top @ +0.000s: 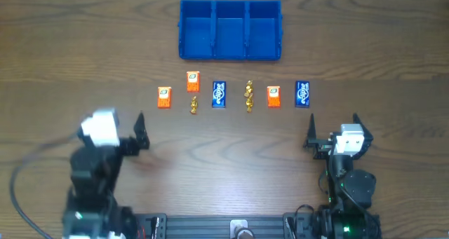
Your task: Sort Candies Into Trays
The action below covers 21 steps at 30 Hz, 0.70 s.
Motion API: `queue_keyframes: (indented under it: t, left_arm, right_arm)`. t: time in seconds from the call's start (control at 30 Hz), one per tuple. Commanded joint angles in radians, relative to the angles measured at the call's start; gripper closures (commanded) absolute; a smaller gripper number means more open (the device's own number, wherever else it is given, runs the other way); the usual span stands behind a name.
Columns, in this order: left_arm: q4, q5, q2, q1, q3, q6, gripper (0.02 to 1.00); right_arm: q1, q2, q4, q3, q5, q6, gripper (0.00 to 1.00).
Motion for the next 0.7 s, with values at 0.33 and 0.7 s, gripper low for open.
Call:
queue_keyframes:
  t: [0.33,0.7]
  left_arm:
    - [-0.481,-0.001,1.028,-0.135,1.036,-0.093,0.018]
    - [-0.644,-0.001,1.405,-0.147,1.108,-0.159,0.018]
  right_arm:
    - [-0.003,-0.007,-0.004,-0.004,-0.005,-0.008,0.001]
    - [-0.003,-0.007,-0.004,-0.004,-0.005,-0.008,0.001]
